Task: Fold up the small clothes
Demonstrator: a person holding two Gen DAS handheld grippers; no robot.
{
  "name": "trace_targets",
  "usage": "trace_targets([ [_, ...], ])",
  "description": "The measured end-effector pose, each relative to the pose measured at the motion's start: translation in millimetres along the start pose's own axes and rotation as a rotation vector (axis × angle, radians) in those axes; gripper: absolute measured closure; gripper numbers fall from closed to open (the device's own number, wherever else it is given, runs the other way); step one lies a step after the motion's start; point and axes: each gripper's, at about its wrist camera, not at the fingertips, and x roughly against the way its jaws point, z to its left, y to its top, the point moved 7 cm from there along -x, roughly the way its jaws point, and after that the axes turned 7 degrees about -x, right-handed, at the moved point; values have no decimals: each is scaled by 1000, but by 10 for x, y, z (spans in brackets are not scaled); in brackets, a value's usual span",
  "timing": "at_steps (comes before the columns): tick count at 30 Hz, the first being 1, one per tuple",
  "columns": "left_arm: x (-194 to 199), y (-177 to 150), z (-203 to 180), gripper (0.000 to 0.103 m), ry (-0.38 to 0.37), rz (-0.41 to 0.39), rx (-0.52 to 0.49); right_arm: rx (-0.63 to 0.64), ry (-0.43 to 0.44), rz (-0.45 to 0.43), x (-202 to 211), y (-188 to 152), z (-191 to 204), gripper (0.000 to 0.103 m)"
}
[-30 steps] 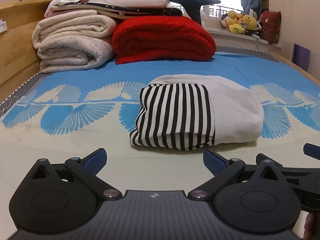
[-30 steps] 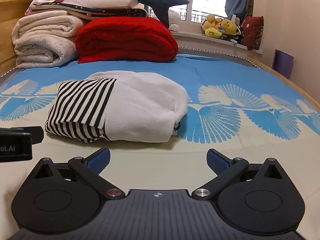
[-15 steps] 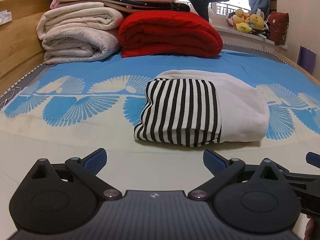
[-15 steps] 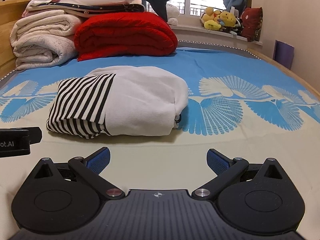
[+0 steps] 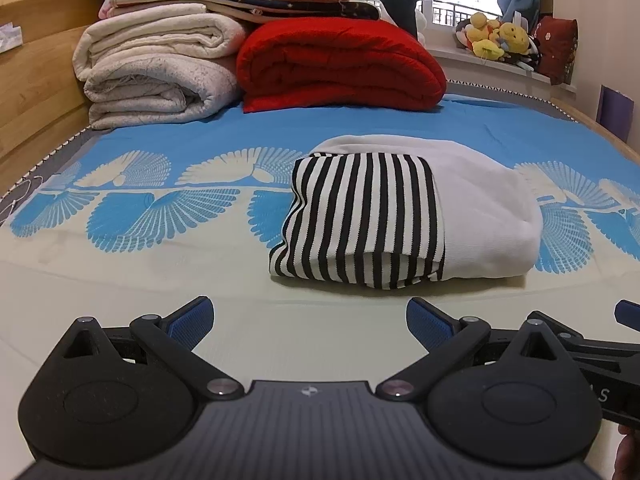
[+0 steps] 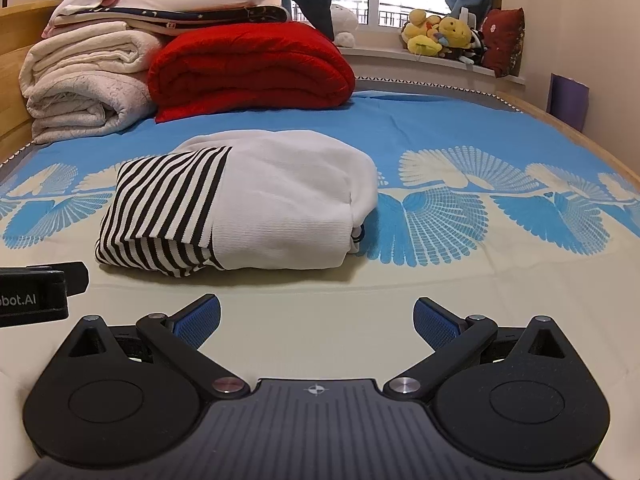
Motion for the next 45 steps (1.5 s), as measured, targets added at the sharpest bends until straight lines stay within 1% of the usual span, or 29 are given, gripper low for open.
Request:
trace_targets([
  [45,-9,-21,-3,0,15,7,-22,21,17,2,16,-17,54,1],
])
